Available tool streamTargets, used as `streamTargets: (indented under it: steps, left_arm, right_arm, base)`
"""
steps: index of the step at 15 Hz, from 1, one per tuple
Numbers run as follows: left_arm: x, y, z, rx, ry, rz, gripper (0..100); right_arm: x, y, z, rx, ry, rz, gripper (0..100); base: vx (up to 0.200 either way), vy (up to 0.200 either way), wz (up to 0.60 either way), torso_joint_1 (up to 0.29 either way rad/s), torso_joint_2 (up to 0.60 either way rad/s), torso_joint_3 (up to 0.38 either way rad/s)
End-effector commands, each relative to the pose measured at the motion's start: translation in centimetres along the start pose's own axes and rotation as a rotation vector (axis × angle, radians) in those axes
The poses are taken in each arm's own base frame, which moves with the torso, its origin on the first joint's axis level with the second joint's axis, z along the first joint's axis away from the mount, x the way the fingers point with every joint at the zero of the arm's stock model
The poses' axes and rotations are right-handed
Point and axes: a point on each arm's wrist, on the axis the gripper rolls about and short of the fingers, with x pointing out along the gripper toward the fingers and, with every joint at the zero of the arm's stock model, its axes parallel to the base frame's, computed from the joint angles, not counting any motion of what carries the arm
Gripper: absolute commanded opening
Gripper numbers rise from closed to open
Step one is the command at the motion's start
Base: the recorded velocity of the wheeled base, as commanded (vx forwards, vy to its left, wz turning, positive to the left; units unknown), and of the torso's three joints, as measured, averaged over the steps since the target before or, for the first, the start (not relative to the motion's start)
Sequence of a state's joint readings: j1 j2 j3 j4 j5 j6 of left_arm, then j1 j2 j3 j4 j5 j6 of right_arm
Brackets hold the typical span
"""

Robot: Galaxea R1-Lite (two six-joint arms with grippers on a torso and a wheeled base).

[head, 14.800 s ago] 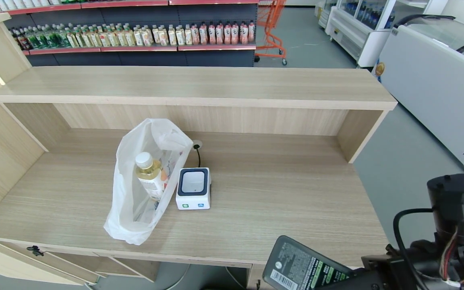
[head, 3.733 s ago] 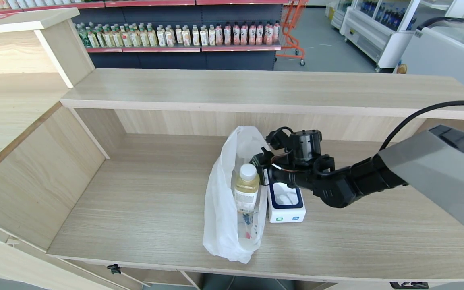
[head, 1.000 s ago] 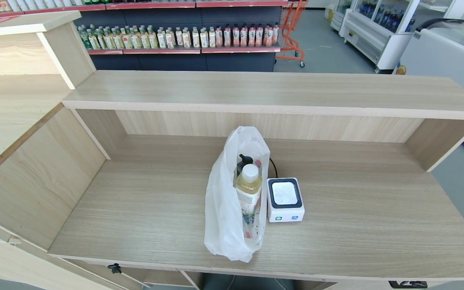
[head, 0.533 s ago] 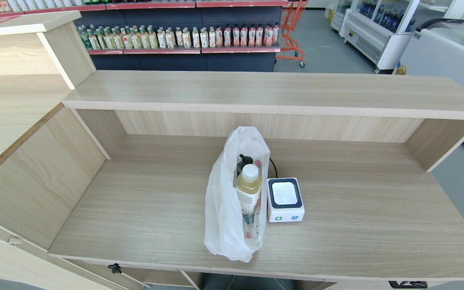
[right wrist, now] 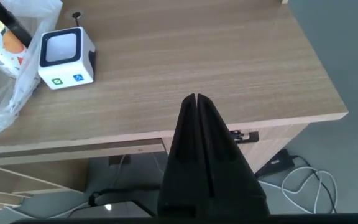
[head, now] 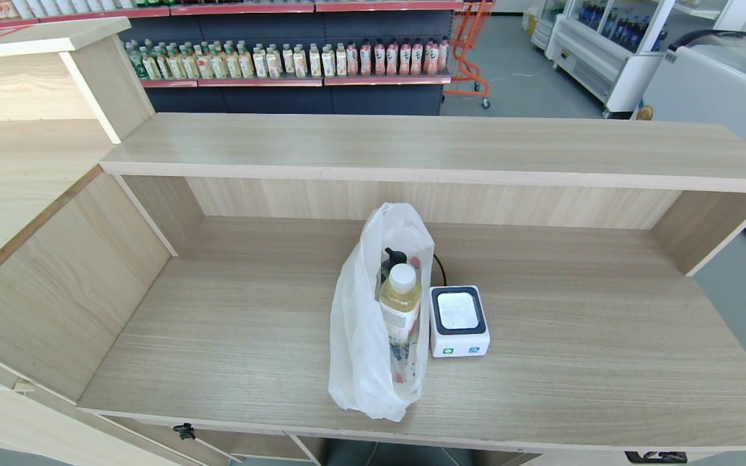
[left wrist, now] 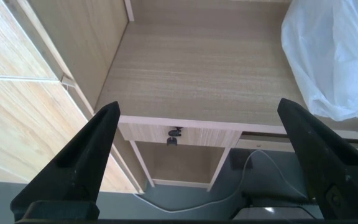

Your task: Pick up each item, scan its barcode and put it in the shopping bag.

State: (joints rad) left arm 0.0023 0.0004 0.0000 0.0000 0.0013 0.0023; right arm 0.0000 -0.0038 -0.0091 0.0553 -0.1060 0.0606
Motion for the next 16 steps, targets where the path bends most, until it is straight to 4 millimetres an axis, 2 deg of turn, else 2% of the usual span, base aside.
streamTargets:
  steps: [1, 8, 11, 14, 16]
  left_arm:
    - [0.02, 0.00, 0.01, -0.002, 0.003, -0.002, 100]
    - [0.01, 0.00, 0.00, 0.002, 0.001, -0.001, 100]
    - [0.01, 0.00, 0.00, 0.001, 0.001, -0.001, 100]
    - [0.03, 0.00, 0.01, 0.007, 0.004, -0.002, 100]
    - [0.01, 0.00, 0.00, 0.002, 0.001, -0.002, 100]
  right_arm:
    - [0.03, 0.00, 0.01, -0.001, 0.004, -0.002, 0]
    - [0.01, 0.01, 0.05, 0.000, 0.002, 0.000, 0]
    - [0.01, 0.01, 0.05, 0.000, 0.002, 0.000, 0]
    - [0.01, 0.01, 0.05, -0.001, 0.002, 0.000, 0]
    - [0.01, 0.01, 0.05, 0.000, 0.002, 0.000, 0]
  base:
    - [0.000, 0.000, 0.00, 0.000, 0.00, 0.000]
    - [0.000, -0.200, 0.00, 0.003, 0.00, 0.002]
    - [0.000, 0.000, 0.00, 0.000, 0.00, 0.000]
    - [0.200, 0.000, 0.00, 0.002, 0.00, -0.002]
    - [0.000, 0.000, 0.00, 0.000, 0.00, 0.000]
